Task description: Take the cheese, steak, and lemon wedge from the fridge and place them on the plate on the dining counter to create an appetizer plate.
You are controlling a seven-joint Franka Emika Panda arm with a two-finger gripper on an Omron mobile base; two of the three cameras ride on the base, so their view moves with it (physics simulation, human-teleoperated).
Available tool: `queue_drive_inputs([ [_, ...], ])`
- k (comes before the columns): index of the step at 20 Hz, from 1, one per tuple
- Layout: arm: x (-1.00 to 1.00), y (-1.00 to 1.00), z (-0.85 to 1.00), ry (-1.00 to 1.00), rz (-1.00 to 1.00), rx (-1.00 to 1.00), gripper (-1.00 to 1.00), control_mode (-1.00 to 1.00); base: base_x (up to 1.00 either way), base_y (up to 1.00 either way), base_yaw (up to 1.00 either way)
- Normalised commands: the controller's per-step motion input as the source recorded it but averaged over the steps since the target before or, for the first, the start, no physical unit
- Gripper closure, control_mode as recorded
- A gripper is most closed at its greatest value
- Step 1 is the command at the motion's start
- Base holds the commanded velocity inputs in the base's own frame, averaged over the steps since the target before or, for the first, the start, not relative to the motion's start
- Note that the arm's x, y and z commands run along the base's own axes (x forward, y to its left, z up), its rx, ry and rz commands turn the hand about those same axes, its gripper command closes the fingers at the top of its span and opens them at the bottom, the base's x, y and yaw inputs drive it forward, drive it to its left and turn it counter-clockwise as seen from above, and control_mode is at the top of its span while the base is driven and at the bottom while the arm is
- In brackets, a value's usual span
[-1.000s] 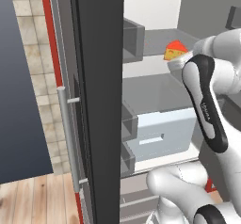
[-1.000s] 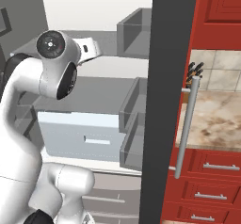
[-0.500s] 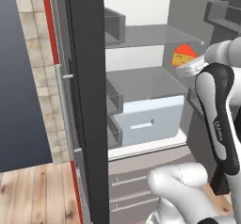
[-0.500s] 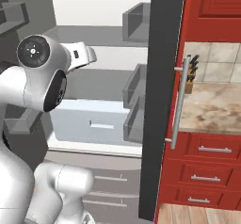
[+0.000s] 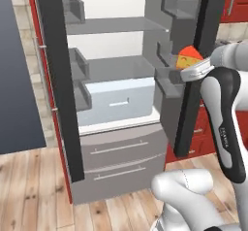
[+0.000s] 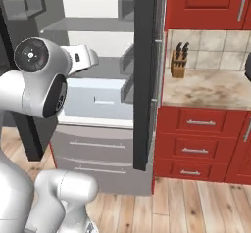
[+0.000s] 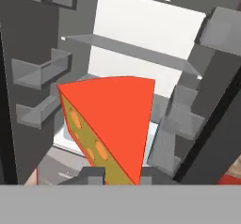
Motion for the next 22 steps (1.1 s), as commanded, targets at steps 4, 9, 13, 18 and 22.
queue_drive_inputs([
  [4,0.00,0.00,0.00,0.00,0.00,0.00,1.00,1.00,-0.53,-0.94,0.00],
  [9,0.00,0.00,0.00,0.00,0.00,0.00,1.00,1.00,-0.48,-0.99,0.00],
  [13,0.00,0.00,0.00,0.00,0.00,0.00,1.00,1.00,-0.43,-1.00,0.00],
  [18,0.00,0.00,0.00,0.00,0.00,0.00,1.00,1.00,-0.83,-0.88,0.02],
  [22,0.00,0.00,0.00,0.00,0.00,0.00,1.00,1.00,-1.00,-0.62,0.05],
])
